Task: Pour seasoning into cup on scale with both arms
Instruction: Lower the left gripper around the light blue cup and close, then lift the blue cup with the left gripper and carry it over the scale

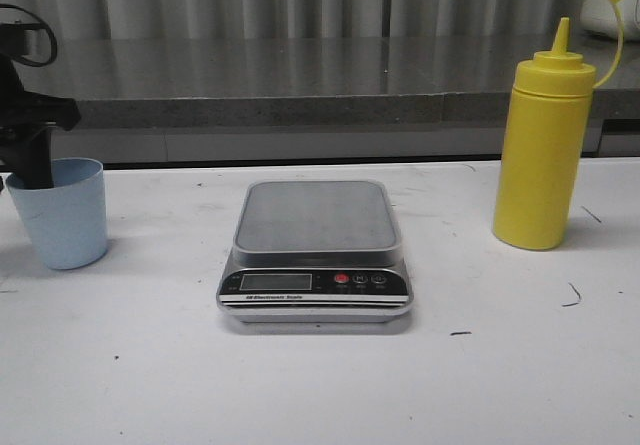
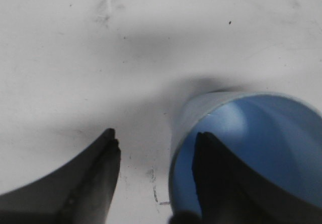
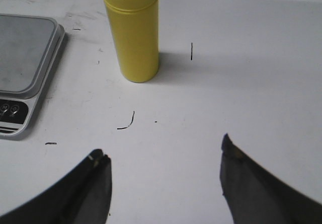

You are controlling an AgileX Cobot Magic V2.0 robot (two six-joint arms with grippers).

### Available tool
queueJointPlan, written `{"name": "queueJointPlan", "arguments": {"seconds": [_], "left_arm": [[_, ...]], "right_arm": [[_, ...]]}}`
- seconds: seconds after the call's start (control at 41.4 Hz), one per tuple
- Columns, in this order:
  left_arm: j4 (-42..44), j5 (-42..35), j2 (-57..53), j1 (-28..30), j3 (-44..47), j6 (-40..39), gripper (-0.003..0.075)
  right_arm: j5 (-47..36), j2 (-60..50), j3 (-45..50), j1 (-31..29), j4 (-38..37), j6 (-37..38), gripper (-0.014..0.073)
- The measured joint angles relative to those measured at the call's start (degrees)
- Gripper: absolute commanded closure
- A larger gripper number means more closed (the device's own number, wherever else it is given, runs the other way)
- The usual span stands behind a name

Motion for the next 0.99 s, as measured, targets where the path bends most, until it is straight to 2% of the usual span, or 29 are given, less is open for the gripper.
{"name": "queueJointPlan", "arguments": {"seconds": [0.314,0.483,0.677,0.991], "left_arm": [[0.0,0.0,0.1,0.0,0.0,0.0,0.067],[0.0,0.0,0.1,0.0,0.0,0.0,0.0741],[0.01,1.99,0.31,0.0,-2.85,0.0,0.074],[0.34,11.32,0.58,-4.15,-16.4,0.0,0.074]], "right_arm": [[0.0,0.0,0.0,0.0,0.0,0.0,0.0106],[0.0,0.0,0.0,0.0,0.0,0.0,0.0106],[0.0,0.0,0.0,0.0,0.0,0.0,0.0106],[0.0,0.0,0.0,0.0,0.0,0.0,0.0106]]}}
